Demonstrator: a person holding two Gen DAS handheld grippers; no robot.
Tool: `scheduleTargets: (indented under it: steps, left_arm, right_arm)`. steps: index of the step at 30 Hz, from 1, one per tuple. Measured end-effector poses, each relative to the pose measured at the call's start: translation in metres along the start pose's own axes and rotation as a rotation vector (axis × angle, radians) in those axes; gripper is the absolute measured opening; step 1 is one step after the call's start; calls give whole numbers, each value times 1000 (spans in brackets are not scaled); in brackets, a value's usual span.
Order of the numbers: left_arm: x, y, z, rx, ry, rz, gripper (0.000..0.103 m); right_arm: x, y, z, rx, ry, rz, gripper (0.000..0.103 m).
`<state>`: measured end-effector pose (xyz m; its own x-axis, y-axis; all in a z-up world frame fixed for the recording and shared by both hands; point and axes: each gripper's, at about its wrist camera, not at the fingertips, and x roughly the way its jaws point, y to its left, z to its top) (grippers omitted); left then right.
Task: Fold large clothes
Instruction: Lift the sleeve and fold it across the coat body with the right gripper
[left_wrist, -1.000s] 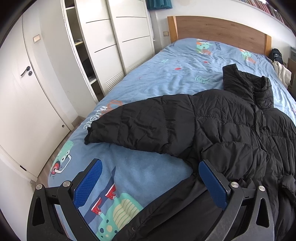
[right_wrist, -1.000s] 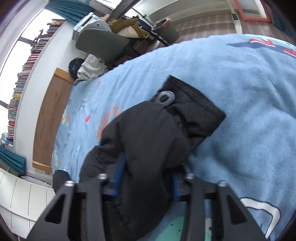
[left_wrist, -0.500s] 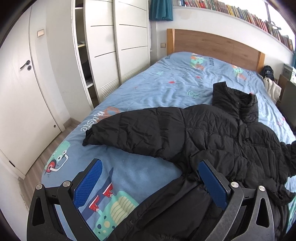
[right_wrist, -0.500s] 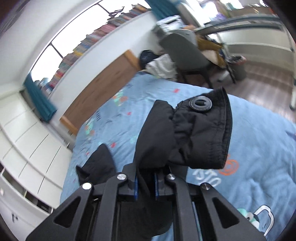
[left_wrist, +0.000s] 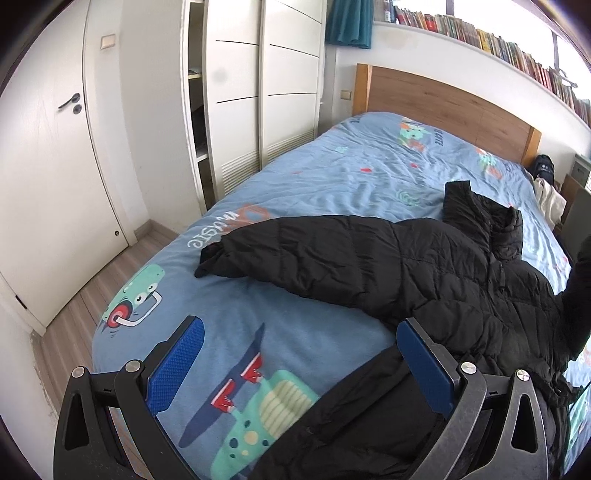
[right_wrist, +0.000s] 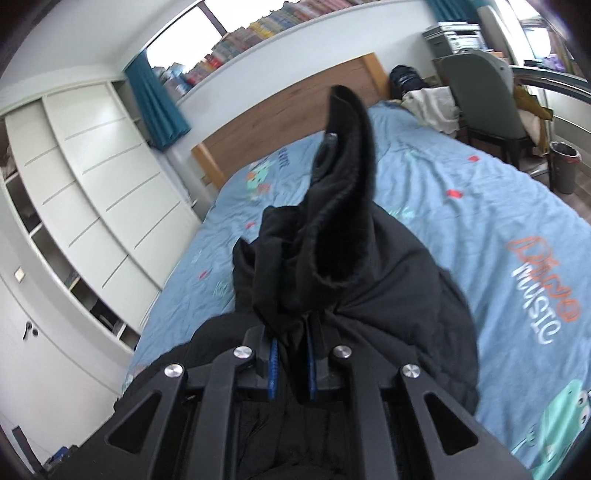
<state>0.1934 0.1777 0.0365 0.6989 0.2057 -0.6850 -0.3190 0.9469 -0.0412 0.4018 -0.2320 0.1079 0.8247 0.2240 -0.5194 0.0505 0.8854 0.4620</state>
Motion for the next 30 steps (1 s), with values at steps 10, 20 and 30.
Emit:
scheduleTargets:
  steps: [10,20,30]
  left_arm:
    - [8,23,-1,16,38,-89,102]
    - [-10,44,12,69,30,-112,102]
    - [-11,35,10,52,128,-119,102]
  right_arm:
    - [40,41,-104,-82,207,-39,11]
    - [74,48,-164,-150,318,-175,15]
    - [63,59,-172,-202,359,-131,61]
